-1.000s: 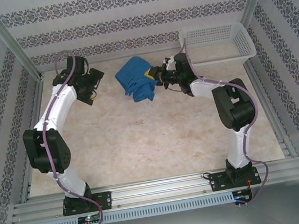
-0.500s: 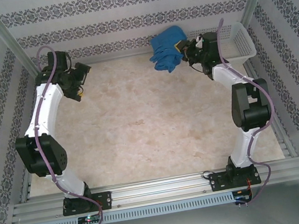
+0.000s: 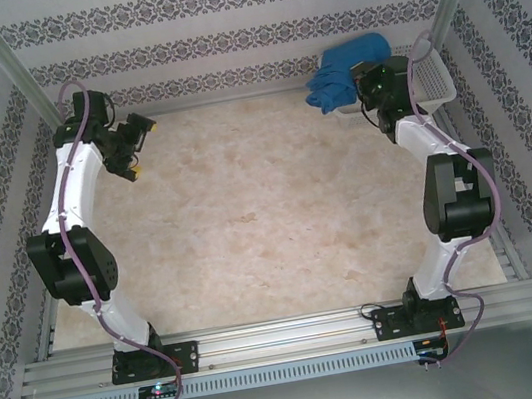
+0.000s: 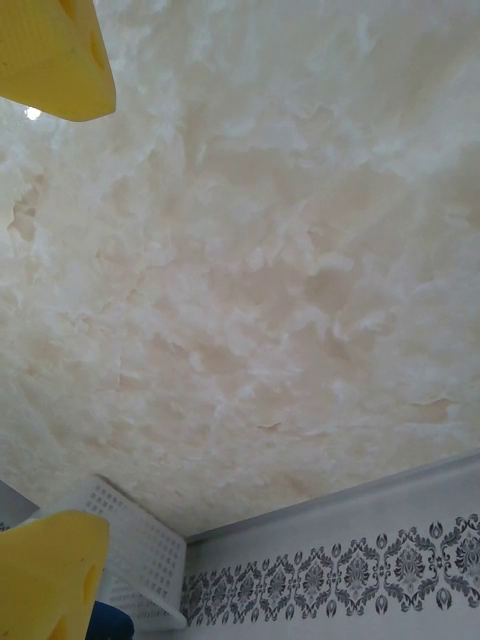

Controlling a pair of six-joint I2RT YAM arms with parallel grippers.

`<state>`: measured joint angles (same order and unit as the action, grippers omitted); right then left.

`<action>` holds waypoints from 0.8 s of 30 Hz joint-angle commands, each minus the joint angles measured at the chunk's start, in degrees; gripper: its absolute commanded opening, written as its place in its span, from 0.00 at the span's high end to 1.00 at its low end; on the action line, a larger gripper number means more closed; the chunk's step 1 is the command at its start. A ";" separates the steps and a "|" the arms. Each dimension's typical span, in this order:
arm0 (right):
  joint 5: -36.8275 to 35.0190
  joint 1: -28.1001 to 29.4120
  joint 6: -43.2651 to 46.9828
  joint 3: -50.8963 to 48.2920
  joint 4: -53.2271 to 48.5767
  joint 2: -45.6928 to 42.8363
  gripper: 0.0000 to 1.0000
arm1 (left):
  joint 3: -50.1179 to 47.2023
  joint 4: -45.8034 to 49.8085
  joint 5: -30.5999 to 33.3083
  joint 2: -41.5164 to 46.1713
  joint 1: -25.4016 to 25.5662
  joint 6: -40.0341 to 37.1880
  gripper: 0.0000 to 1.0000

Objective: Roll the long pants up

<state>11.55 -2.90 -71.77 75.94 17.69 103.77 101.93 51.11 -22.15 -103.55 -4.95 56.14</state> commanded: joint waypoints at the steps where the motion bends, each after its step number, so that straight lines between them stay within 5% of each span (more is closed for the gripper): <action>1: -7.66 -0.09 2.12 1.59 11.34 -4.21 1.00 | 3.54 3.08 -2.22 -1.49 -1.16 -3.55 0.00; 15: -26.93 -2.39 1.59 3.62 15.21 4.12 1.00 | 11.07 4.49 -6.20 -8.42 -3.88 -5.85 0.00; 24: -33.26 -2.70 -0.53 4.16 17.33 10.31 1.00 | 13.29 2.82 -7.10 -11.46 -4.20 -5.44 0.00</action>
<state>-16.91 -5.54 -71.79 76.34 23.86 113.30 112.92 53.25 -28.23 -114.19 -8.71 51.75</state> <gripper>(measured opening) 0.206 0.998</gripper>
